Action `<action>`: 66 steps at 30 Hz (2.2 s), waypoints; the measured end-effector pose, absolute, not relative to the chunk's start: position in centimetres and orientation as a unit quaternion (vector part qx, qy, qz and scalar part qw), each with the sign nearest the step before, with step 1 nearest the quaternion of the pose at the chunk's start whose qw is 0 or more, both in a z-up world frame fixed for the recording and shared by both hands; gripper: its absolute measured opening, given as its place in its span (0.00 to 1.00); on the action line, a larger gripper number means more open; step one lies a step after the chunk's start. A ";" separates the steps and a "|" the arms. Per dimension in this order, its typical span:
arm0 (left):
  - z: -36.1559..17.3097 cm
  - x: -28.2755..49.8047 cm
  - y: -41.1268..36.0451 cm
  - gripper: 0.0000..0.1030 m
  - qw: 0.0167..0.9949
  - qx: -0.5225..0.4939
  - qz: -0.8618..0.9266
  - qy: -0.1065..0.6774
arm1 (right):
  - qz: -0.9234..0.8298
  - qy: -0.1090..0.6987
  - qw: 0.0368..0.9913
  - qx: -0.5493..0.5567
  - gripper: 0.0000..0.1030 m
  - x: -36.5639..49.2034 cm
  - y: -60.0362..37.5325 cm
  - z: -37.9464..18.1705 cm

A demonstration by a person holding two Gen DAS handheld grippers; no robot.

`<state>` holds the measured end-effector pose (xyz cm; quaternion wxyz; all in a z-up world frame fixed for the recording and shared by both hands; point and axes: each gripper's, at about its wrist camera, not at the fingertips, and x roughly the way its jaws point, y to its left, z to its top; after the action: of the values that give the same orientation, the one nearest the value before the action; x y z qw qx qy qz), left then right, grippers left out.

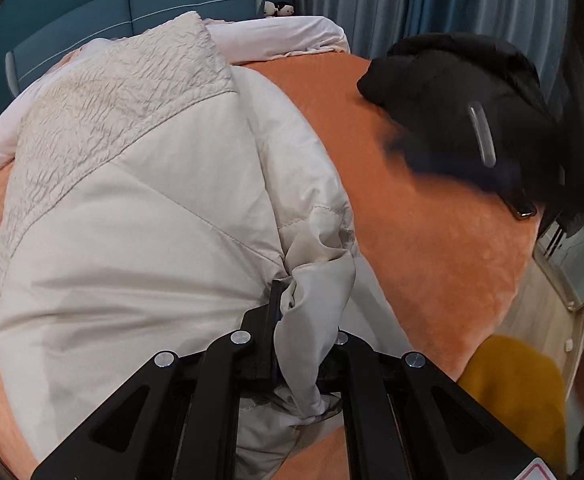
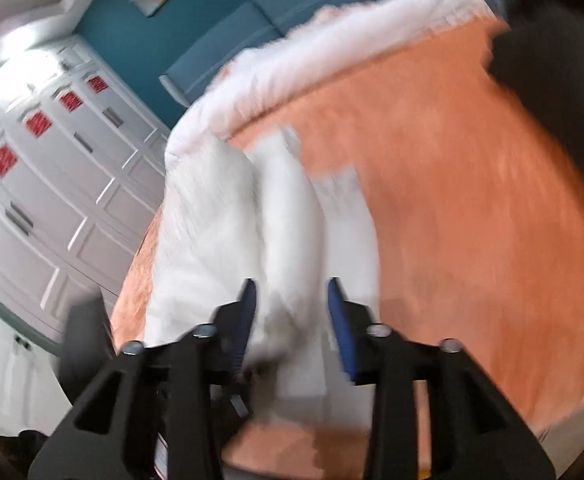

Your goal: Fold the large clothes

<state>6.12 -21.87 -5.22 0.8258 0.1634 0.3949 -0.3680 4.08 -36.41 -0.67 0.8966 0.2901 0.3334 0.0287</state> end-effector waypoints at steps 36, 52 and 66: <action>-1.0 17.5 -13.3 0.51 0.889 0.079 -0.195 0.406 | -0.015 0.391 0.860 0.328 0.21 13.7 -41.8 -4.9; -2.4 17.4 -13.2 0.52 0.893 0.076 -0.175 0.408 | -0.067 0.400 0.891 0.204 0.12 20.2 -35.4 -3.4; -5.1 17.1 -13.4 0.57 0.908 0.083 -0.174 0.372 | -0.053 0.392 0.894 0.211 0.08 20.9 -35.7 -9.0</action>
<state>17.11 -13.38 -5.13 0.9078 0.0832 0.3725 -0.1739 20.93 -35.66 -9.00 0.8936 0.2111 0.3925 -0.0534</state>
